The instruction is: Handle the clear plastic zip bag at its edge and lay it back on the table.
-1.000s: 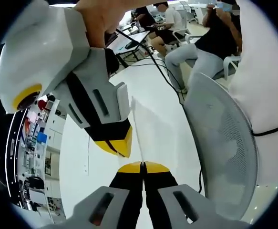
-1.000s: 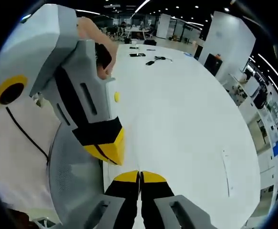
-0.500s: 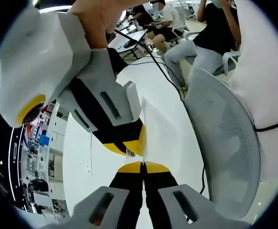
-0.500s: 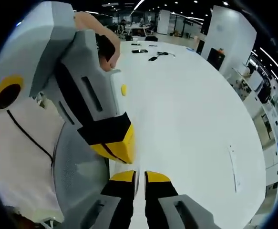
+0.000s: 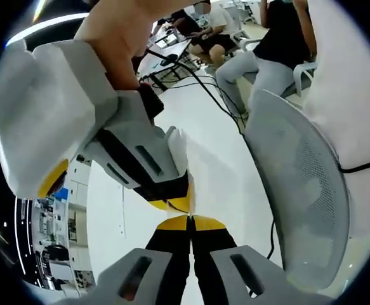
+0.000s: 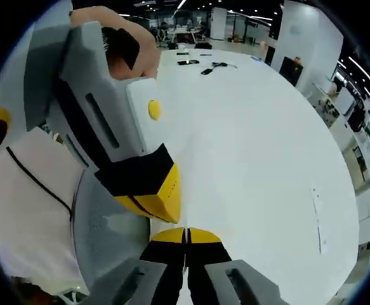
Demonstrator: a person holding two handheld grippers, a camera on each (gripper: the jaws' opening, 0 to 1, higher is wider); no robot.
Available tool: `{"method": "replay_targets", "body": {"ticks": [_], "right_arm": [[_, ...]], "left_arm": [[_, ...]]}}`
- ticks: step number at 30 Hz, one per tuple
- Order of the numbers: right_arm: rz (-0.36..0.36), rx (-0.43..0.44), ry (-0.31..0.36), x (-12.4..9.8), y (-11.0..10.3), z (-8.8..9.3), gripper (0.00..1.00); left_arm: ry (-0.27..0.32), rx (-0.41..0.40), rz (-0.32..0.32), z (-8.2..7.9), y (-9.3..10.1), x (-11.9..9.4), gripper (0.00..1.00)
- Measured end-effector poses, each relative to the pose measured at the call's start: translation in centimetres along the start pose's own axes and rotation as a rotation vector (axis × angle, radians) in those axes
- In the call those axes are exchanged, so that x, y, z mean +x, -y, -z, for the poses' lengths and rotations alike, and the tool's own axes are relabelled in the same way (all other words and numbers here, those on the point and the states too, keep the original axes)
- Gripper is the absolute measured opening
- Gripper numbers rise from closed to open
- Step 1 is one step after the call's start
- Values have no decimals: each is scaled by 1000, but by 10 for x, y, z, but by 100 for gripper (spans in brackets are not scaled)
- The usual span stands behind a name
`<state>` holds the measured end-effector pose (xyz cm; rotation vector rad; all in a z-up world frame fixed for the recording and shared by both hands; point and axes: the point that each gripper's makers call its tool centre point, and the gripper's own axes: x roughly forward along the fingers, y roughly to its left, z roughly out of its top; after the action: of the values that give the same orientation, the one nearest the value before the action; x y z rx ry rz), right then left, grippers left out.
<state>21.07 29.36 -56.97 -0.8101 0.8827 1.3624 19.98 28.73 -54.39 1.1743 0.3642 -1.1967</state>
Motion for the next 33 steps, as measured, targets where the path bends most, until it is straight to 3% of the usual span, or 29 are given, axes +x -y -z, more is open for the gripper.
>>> {"method": "replay_targets", "body": {"ticks": [22, 33], "right_arm": [[136, 15, 53, -14, 28, -3, 0], [193, 31, 78, -23, 37, -6, 0]], "left_arm": [[51, -198, 93, -3, 18, -1, 0], [69, -221, 107, -8, 26, -3, 0]]}}
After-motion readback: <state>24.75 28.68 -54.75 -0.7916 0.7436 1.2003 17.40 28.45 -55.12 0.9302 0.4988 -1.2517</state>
